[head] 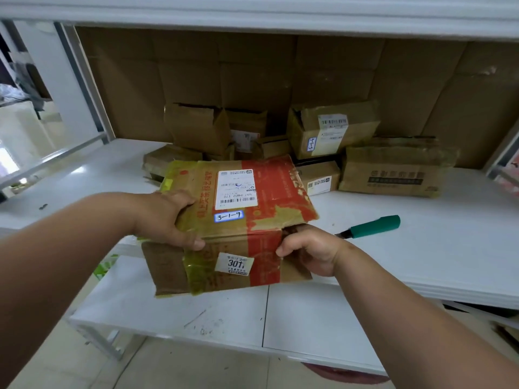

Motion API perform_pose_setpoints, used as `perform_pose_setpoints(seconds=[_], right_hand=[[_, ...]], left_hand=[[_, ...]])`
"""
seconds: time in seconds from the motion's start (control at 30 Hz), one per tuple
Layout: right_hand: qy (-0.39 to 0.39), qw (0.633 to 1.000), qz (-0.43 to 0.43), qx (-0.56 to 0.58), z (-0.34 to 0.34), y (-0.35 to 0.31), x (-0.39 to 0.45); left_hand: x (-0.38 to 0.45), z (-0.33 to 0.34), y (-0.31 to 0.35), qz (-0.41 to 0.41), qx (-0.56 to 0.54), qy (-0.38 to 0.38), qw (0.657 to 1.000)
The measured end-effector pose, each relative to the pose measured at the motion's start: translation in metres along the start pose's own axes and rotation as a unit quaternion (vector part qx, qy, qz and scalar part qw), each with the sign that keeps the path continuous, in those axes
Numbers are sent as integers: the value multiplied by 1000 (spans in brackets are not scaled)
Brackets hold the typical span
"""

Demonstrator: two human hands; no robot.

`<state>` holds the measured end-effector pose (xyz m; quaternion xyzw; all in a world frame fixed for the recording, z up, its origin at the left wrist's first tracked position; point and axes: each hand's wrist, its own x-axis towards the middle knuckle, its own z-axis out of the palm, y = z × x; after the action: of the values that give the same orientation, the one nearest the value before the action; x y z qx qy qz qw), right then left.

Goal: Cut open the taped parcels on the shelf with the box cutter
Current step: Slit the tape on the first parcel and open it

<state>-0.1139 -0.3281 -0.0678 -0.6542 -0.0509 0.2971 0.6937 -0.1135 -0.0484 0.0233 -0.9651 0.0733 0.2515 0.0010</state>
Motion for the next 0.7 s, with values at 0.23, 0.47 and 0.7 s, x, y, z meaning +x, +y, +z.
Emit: perform_pose_setpoints(seconds=[0.23, 0.47, 0.7], right_hand=[[25, 996, -63, -64, -8, 4, 2], [-14, 999, -5, -46, -31, 12, -14], [-92, 991, 36, -90, -11, 14, -17]], left_hand=[[12, 7, -14, 17, 2, 28, 999], [39, 24, -20, -26, 131, 127, 983], [70, 47, -10, 1, 33, 114, 993]])
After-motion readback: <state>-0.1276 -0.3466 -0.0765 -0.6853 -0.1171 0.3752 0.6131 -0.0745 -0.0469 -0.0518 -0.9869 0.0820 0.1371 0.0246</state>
